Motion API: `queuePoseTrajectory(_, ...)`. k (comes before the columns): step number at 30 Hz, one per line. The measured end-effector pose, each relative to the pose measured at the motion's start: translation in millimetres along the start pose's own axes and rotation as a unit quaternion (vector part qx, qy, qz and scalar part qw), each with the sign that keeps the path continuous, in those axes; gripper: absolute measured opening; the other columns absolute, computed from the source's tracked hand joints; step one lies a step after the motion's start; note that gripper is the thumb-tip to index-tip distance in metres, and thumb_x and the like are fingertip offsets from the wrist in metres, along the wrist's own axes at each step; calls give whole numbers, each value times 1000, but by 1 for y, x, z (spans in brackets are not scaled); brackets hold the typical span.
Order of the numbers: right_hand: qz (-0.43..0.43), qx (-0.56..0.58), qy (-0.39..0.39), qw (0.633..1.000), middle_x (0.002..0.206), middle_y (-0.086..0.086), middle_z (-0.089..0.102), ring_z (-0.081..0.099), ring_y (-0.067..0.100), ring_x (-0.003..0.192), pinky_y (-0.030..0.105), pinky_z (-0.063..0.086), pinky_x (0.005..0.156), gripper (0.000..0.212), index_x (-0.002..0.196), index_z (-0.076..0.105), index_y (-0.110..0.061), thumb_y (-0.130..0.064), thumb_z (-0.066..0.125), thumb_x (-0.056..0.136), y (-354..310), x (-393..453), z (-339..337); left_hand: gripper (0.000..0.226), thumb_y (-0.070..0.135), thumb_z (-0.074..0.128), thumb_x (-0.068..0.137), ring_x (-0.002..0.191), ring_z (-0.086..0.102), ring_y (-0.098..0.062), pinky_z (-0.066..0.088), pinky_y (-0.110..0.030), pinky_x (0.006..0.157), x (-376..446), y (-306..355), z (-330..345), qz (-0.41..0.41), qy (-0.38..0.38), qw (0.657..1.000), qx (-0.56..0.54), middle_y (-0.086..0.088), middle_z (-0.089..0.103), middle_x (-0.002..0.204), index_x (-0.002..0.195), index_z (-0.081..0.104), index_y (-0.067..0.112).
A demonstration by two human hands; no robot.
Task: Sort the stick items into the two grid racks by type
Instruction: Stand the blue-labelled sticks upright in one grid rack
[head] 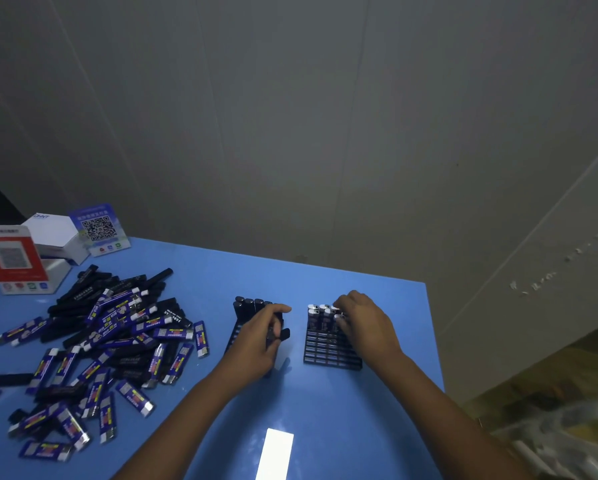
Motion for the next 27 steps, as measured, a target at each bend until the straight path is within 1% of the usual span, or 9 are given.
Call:
queuePoseTrajectory(3, 4, 131, -23, 991, 100, -8, 59, 57, 12, 90, 31, 49, 78, 17, 106, 63, -23, -17, 66, 90, -15, 2, 4, 55, -12, 55, 87, 70, 50, 2, 39, -7, 70, -1, -1, -6, -2, 6, 1000, -6, 5, 49, 89, 128, 49, 24)
queuePoseTrajectory(5, 5, 220, -77, 972, 100, -6, 65, 62, 12, 90, 27, 51, 84, 23, 111, 67, -23, -15, 70, 90, -30, 2, 11, 56, -12, 55, 87, 71, 51, 1, 40, -8, 70, -3, -2, -10, 5, 10, 1000, -14, 3, 50, 89, 127, 49, 25)
queuePoseTrajectory(7, 12, 285, -140, 948, 108, -4, 68, 65, 13, 96, 24, 52, 88, 31, 120, 66, -24, -18, 72, 91, -45, 2, 21, 56, -12, 56, 86, 72, 51, -3, 41, -9, 70, -7, -3, -15, 18, 12, 1000, -16, 2, 49, 86, 127, 48, 26)
queuePoseTrajectory(11, 30, 380, -212, 900, 116, 3, 69, 69, 20, 99, 25, 56, 83, 37, 126, 66, -20, -15, 74, 90, -71, 5, 40, 58, -10, 58, 86, 72, 52, -9, 44, -14, 69, -14, -9, -28, 33, 20, 999, -39, -1, 50, 83, 125, 49, 32)
queuePoseTrajectory(14, 47, 406, -216, 887, 114, 11, 70, 71, 23, 98, 26, 57, 82, 31, 119, 70, -13, -10, 74, 88, -86, 9, 49, 59, -10, 58, 87, 71, 52, -7, 43, -14, 68, -18, -17, -40, 31, 19, 998, -54, -1, 50, 83, 125, 47, 34)
queuePoseTrajectory(17, 69, 415, -208, 883, 103, 18, 69, 69, 17, 85, 20, 55, 76, 22, 108, 72, -8, -6, 75, 87, -99, 12, 52, 57, -10, 58, 87, 68, 50, -6, 42, -15, 66, -21, -28, -54, 23, 21, 998, -56, 2, 49, 82, 126, 48, 30)
queuePoseTrajectory(22, 77, 429, -221, 873, 84, 10, 69, 69, 17, 79, 27, 58, 81, 12, 98, 74, -7, -8, 76, 86, -115, 18, 52, 56, -9, 60, 86, 68, 48, -3, 41, -15, 65, -20, -51, -75, 7, 9, 998, -59, 2, 49, 82, 128, 48, 27)
queuePoseTrajectory(25, 77, 408, -215, 884, 83, 7, 72, 70, 15, 79, 28, 57, 82, 10, 96, 74, -11, -11, 77, 86, -119, 22, 51, 60, -7, 62, 86, 67, 47, -3, 44, -21, 68, -15, -65, -78, -3, -6, 998, -61, 5, 50, 82, 125, 45, 35)
queuePoseTrajectory(27, 83, 393, -211, 891, 84, 6, 74, 70, 16, 82, 31, 58, 85, 9, 95, 75, -14, -13, 77, 87, -120, 23, 51, 60, -7, 62, 87, 66, 47, -3, 43, -19, 67, -11, -72, -78, -3, -13, 998, -62, 5, 50, 82, 124, 44, 37)
Point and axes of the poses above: each hand's wrist, its own x-axis towards the middle knuckle, its own z-axis out of the palm, y = z × x, the point moved 5 cm from there along x, towards the middle knuckle
